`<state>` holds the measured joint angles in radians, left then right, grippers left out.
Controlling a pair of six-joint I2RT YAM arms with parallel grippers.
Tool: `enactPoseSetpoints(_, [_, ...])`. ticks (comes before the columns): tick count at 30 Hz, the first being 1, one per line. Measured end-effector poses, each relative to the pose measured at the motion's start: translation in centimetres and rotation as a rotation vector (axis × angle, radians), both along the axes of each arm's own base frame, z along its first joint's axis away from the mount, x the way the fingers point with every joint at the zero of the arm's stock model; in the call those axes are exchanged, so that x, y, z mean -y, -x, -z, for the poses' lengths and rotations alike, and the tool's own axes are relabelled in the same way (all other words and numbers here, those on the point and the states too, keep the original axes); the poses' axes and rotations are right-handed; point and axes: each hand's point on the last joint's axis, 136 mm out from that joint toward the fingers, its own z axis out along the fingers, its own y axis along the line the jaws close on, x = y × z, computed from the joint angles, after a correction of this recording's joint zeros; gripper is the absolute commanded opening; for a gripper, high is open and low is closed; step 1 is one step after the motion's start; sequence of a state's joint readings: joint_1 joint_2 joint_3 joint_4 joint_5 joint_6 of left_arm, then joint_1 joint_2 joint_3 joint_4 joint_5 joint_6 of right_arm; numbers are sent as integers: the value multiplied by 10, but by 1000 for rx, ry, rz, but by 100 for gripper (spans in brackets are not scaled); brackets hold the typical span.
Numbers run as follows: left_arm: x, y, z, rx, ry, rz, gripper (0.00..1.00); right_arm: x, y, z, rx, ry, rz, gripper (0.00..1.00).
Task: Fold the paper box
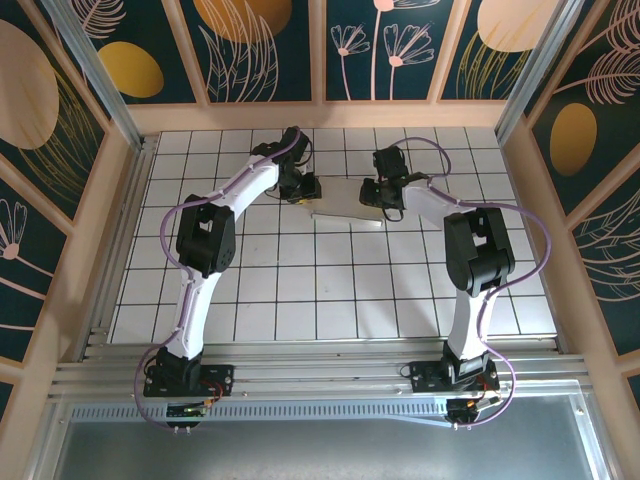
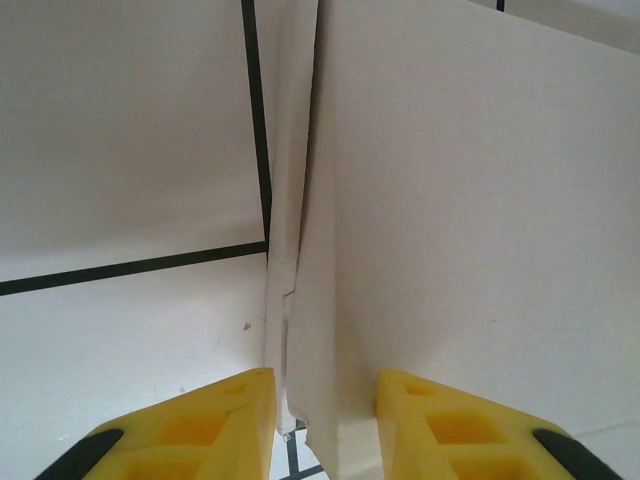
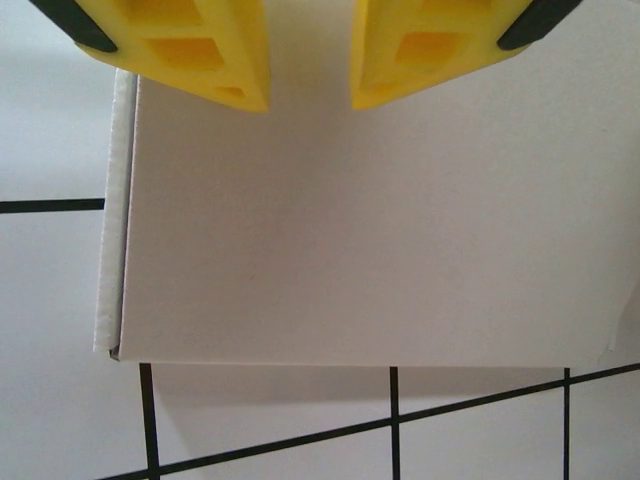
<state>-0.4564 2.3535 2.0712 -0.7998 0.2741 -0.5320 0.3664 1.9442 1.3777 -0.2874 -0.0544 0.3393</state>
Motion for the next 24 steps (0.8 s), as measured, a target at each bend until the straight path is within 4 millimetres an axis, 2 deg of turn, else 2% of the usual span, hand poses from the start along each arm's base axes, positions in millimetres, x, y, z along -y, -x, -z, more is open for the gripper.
enactPoseSetpoints(7, [6, 0, 1, -7, 41, 6, 30, 0, 0, 1, -1, 1, 0, 28])
enactPoseSetpoints(14, [16, 0, 3, -30, 132, -7, 20, 0, 0, 1, 0, 0, 0, 28])
enactPoseSetpoints(19, [20, -3, 4, -39, 192, -20, 18, -2, 1, 1, -3, -8, -6, 28])
enactPoseSetpoints(22, [20, -3, 4, -39, 204, -23, 19, -4, 2, -4, 0, -26, -16, 32])
enactPoseSetpoints(24, [20, -3, 4, -38, 207, -23, 19, -2, 3, -13, 7, -51, -12, 39])
